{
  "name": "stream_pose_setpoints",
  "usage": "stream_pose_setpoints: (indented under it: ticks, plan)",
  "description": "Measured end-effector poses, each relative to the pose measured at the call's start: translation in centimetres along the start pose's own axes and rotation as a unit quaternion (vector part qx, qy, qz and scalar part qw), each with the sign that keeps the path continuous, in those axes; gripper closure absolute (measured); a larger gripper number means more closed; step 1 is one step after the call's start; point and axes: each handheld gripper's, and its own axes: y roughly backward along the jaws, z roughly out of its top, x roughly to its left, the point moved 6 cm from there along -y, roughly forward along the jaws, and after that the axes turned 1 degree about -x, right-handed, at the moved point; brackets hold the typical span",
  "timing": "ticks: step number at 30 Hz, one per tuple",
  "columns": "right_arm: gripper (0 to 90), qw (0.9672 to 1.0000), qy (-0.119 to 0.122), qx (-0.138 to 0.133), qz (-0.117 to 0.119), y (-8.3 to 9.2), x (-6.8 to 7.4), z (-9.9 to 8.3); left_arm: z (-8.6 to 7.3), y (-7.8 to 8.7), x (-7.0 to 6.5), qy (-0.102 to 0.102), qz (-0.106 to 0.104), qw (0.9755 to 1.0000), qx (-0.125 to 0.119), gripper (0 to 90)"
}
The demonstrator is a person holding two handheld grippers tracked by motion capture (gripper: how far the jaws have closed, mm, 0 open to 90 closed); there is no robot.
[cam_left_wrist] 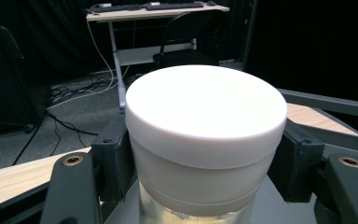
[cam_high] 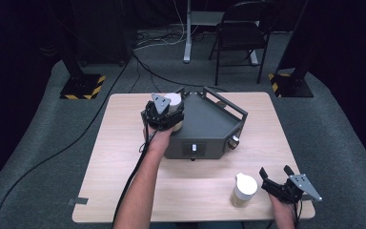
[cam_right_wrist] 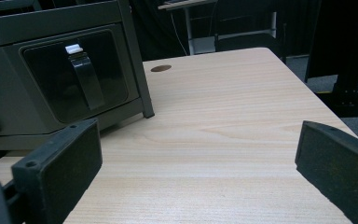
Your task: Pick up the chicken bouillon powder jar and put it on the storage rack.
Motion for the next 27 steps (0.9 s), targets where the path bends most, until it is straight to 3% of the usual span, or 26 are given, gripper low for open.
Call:
stream_pose_setpoints:
  ticks: [27]
  plan:
    - [0.0, 1.0000, -0.001, 0.001, -0.001, 0.00, 0.05, 0.02, -0.65, 0.11, 0.48, 0.015, -0.005, 0.9997, -0.019, 32.0]
